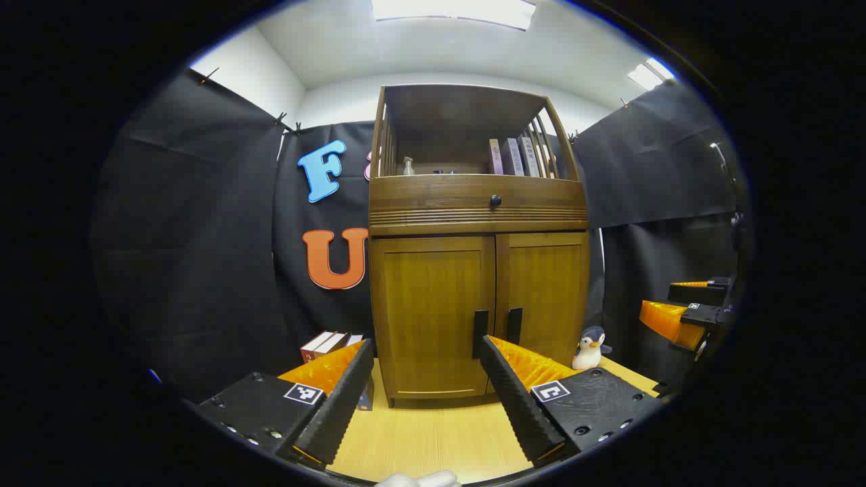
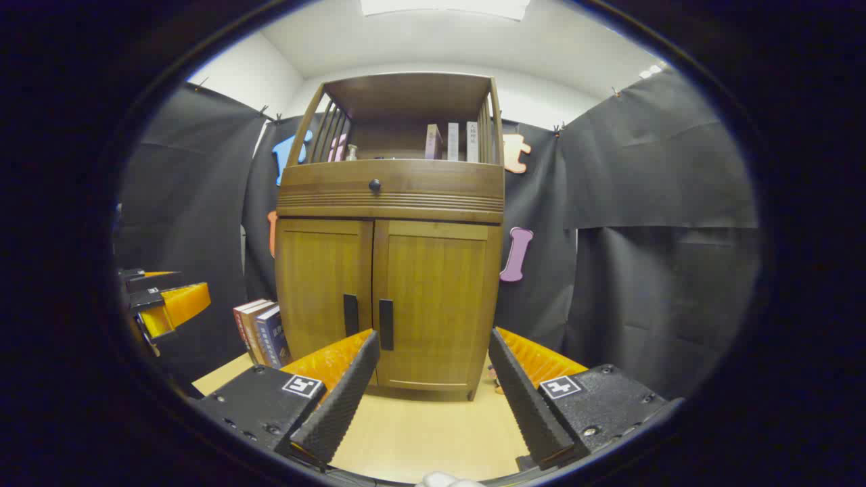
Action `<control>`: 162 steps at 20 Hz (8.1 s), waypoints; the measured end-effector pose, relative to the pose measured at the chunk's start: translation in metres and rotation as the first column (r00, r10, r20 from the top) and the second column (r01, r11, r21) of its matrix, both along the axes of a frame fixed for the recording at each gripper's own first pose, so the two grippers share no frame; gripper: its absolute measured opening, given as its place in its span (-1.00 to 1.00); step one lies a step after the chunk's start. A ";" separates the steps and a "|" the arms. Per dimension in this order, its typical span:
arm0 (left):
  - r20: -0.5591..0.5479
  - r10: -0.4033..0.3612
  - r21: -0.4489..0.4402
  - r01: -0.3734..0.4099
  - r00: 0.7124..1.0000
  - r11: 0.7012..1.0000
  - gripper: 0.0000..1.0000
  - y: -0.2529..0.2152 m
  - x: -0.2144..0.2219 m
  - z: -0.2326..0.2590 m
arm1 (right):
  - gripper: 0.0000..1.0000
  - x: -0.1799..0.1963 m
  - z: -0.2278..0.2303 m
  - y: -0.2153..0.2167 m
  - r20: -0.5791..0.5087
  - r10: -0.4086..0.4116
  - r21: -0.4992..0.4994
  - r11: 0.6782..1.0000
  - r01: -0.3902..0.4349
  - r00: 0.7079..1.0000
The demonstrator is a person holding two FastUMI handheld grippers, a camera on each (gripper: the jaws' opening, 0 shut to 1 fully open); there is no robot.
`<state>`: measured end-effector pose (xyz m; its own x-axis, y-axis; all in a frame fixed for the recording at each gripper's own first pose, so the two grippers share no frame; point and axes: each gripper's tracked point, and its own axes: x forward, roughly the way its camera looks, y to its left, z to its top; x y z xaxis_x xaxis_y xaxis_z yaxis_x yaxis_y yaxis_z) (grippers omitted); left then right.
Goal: Open the right door of the double-door shoe cabinet with the right hand, and open the left door with the left hand.
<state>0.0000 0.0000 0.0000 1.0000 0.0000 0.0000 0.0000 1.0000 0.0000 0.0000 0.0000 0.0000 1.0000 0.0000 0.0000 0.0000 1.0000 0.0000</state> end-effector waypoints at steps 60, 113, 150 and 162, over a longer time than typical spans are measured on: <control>-0.056 0.198 0.011 -0.198 0.979 0.980 0.92 0.037 -0.009 -0.014 | -0.48 0.260 -0.102 0.098 -0.259 0.291 0.041 0.956 -0.290 0.921; -0.087 0.089 0.031 -0.086 0.992 0.996 0.93 -0.228 -0.070 -0.010 | -0.85 0.112 -0.117 -0.197 -0.265 0.440 0.096 0.897 -0.431 0.858; -0.070 -0.041 0.014 0.042 0.997 0.999 0.92 -0.061 0.099 -0.049 | 1.00 0.031 -0.001 -0.053 -0.074 0.040 0.090 0.995 -0.034 0.996; -0.038 -0.157 -0.071 0.154 0.987 0.986 0.93 -0.100 0.221 -0.082 | 1.00 0.025 -0.010 -0.037 -0.186 -0.118 0.017 0.992 0.123 0.975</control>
